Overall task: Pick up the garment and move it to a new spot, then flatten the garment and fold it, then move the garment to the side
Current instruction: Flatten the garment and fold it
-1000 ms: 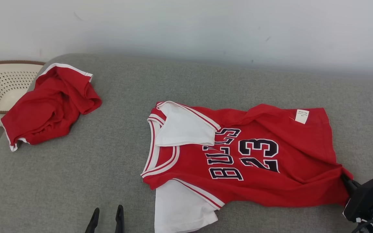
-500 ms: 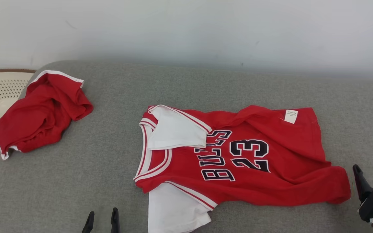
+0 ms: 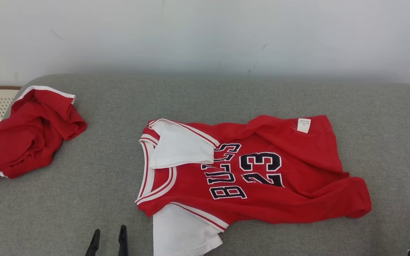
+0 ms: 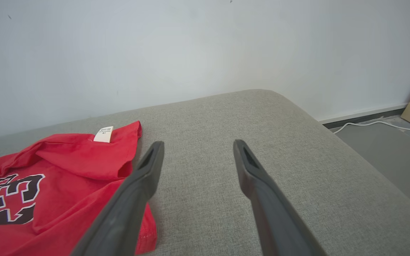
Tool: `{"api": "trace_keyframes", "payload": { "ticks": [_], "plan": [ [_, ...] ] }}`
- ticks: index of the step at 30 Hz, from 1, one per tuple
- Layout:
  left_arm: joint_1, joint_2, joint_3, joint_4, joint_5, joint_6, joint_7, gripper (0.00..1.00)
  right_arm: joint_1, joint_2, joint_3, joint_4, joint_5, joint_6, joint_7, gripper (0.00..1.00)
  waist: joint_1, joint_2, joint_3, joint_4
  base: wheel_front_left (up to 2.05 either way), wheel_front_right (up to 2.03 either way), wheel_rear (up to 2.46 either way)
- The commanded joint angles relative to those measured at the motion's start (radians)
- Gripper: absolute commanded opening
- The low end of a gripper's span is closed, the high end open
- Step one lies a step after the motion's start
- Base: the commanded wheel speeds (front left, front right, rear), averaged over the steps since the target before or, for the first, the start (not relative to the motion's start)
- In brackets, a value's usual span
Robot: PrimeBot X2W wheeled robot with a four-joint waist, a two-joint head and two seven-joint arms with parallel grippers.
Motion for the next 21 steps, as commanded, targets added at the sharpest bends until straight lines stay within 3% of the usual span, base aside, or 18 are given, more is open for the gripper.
{"api": "trace_keyframes", "payload": {
  "ticks": [1,12,21],
  "plan": [
    [0.013,0.0,0.003,-0.006,0.009,0.002,-0.004,1.0,0.022,0.008,-0.007,-0.013,-0.008,0.0,-0.019,1.0,0.0,0.0,0.0,-0.004,0.0,0.0,0.0],
    [0.017,0.0,0.016,-0.02,0.02,-0.007,-0.004,1.0,0.135,0.065,0.05,-0.115,-0.05,0.0,-0.144,1.0,0.0,0.0,-0.019,-0.024,0.0,0.0,0.0],
    [0.037,0.0,0.021,-0.034,0.03,-0.001,-0.004,1.0,0.17,0.101,0.097,-0.104,-0.124,0.0,-0.183,1.0,0.0,0.0,-0.048,-0.032,0.0,0.0,0.0]
  ]
}}
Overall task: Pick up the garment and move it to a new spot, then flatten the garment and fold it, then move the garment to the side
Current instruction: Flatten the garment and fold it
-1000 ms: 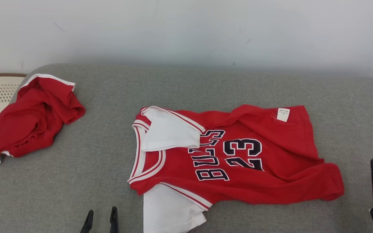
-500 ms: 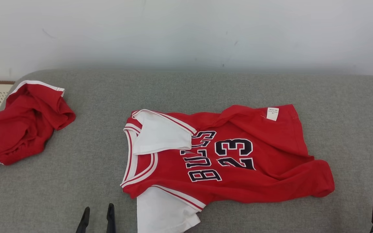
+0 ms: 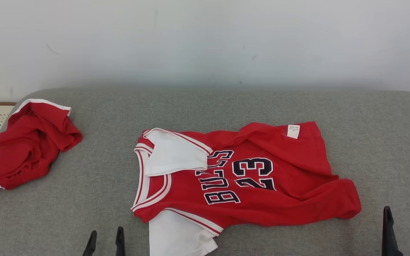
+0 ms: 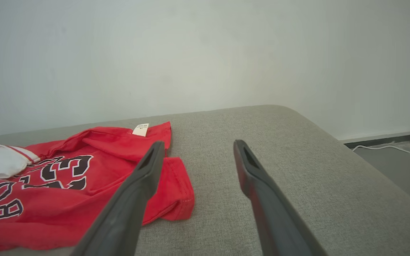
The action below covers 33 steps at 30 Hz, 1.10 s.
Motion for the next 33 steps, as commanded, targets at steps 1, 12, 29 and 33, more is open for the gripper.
{"api": "trace_keyframes", "payload": {
  "ticks": [1,12,29,33],
  "plan": [
    [0.02,0.0,0.006,-0.009,0.018,0.001,-0.004,1.0,0.014,0.003,0.006,-0.005,-0.019,0.0,-0.007,1.0,0.0,0.0,-0.005,-0.004,0.0,0.0,0.0],
    [0.014,0.003,0.023,-0.02,0.081,-0.012,-0.004,1.0,-0.026,0.038,0.088,0.001,-0.068,0.0,-0.018,1.0,0.0,0.0,-0.018,-0.031,0.0,0.0,0.0],
    [0.011,0.006,0.015,-0.027,0.105,0.002,-0.004,1.0,-0.041,0.077,0.141,0.026,-0.101,0.0,-0.026,1.0,0.0,0.0,-0.036,-0.058,0.0,0.0,0.0],
    [0.012,0.005,0.021,-0.028,0.099,0.005,-0.004,1.0,-0.044,0.087,0.147,0.035,-0.113,0.0,-0.033,1.0,0.0,0.0,-0.035,-0.059,0.0,0.0,0.0]
  ]
}}
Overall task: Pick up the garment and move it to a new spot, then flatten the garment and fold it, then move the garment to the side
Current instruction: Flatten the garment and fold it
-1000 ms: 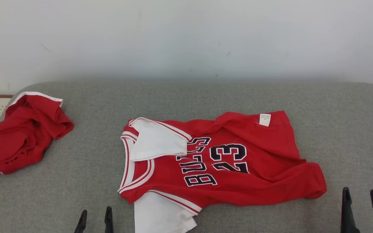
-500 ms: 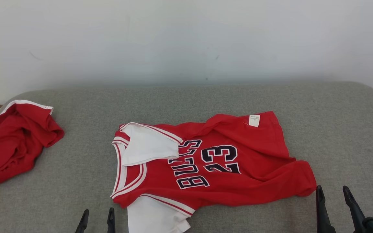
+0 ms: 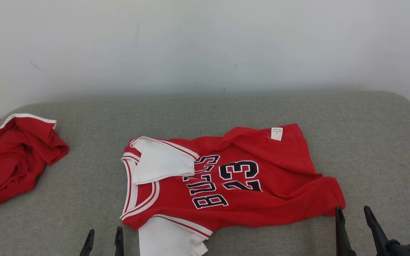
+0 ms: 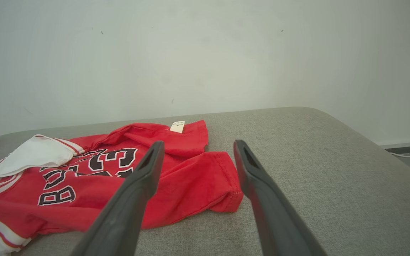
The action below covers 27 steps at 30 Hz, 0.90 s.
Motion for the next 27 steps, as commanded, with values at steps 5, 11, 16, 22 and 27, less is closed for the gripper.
{"api": "trace_keyframes", "payload": {
  "ticks": [5,11,16,22,27],
  "plan": [
    [0.003,0.002,0.011,-0.003,0.0,0.003,-0.004,1.0,-0.008,0.011,0.006,0.008,-0.012,0.0,-0.01,1.0,0.0,0.0,0.001,-0.006,0.0,0.0,0.0],
    [0.003,0.001,0.009,-0.005,0.001,0.003,-0.004,1.0,-0.008,0.015,-0.001,0.018,-0.016,0.0,-0.012,1.0,0.0,0.0,0.001,-0.008,0.0,0.0,0.0],
    [0.004,0.001,0.004,-0.005,-0.003,0.004,-0.004,1.0,-0.01,0.016,-0.002,0.021,-0.018,0.0,-0.013,1.0,0.0,0.0,0.003,-0.01,0.0,0.0,0.0],
    [0.002,0.0,0.001,-0.004,-0.006,0.006,-0.004,1.0,-0.01,0.018,-0.004,0.026,-0.015,0.0,-0.013,1.0,0.0,0.0,0.005,-0.008,0.0,0.0,0.0],
    [0.004,0.0,0.0,0.0,-0.006,0.007,-0.004,1.0,-0.01,0.018,-0.005,0.029,-0.013,0.0,-0.014,1.0,0.0,0.0,0.006,-0.007,0.0,0.0,0.0]
  ]
}}
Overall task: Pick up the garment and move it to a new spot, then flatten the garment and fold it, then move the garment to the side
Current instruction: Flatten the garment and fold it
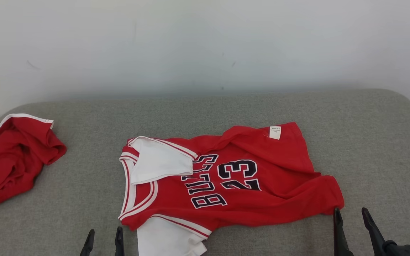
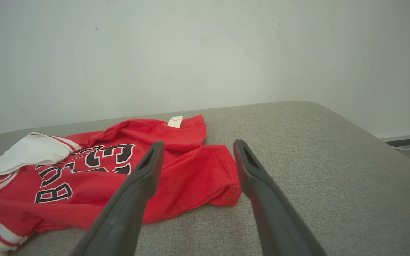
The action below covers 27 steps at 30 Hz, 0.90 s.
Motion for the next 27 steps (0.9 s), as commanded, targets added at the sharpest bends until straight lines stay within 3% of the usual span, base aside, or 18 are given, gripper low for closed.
{"api": "trace_keyframes", "payload": {
  "ticks": [1,27],
  "plan": [
    [0.005,0.001,0.0,0.001,-0.004,0.003,-0.004,1.0,0.0,0.002,-0.001,0.0,-0.007,0.0,-0.006,1.0,-0.0001,0.0,0.0,0.0,0.0,0.0,0.0],
    [0.032,-0.001,-0.017,0.016,-0.037,-0.016,-0.004,1.0,-0.001,0.0,-0.013,0.024,0.009,0.0,0.016,1.0,-0.0001,0.0,-0.011,-0.008,0.0,0.0,0.0]
  ]
}}
